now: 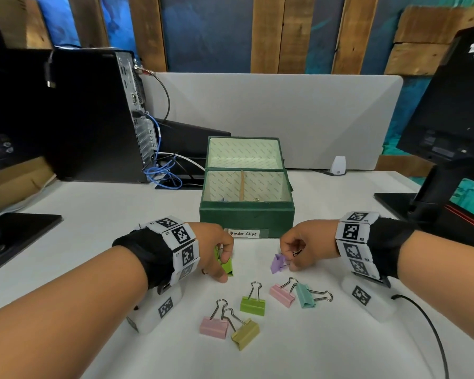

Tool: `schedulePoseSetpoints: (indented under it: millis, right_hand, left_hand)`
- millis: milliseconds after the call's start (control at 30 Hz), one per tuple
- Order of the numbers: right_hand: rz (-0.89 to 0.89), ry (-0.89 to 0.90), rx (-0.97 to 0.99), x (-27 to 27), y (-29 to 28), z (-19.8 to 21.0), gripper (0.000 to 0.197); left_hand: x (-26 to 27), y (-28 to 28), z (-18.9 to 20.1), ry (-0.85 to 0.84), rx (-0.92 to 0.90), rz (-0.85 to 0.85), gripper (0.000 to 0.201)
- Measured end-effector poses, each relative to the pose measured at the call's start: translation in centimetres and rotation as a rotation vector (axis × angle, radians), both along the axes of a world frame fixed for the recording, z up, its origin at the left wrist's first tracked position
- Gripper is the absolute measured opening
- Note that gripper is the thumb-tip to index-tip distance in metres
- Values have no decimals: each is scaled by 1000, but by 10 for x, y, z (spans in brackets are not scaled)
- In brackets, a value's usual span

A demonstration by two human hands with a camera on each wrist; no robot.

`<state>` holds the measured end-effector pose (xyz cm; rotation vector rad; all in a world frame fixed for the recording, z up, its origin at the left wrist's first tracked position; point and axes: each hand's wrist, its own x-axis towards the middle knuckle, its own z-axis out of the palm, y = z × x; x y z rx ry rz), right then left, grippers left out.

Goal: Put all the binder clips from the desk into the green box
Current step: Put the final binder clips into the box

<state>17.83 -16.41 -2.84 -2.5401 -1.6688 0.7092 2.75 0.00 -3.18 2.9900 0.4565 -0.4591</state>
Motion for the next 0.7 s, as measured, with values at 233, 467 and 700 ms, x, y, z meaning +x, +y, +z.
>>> schedulePoseSetpoints:
  millis: [233,467,700]
  right_hand:
    - [-50,109,60,3,4,30,17]
    - [-247,81,485,4,48,82,13]
    - [-309,185,535,-11,107,82,10]
  left_hand:
    - [0,1,0,-15,-69,19,33]
    - [-1,-1,3,37,-84,25,45]
    - [-3,-1,2,-33,-26,15,43]
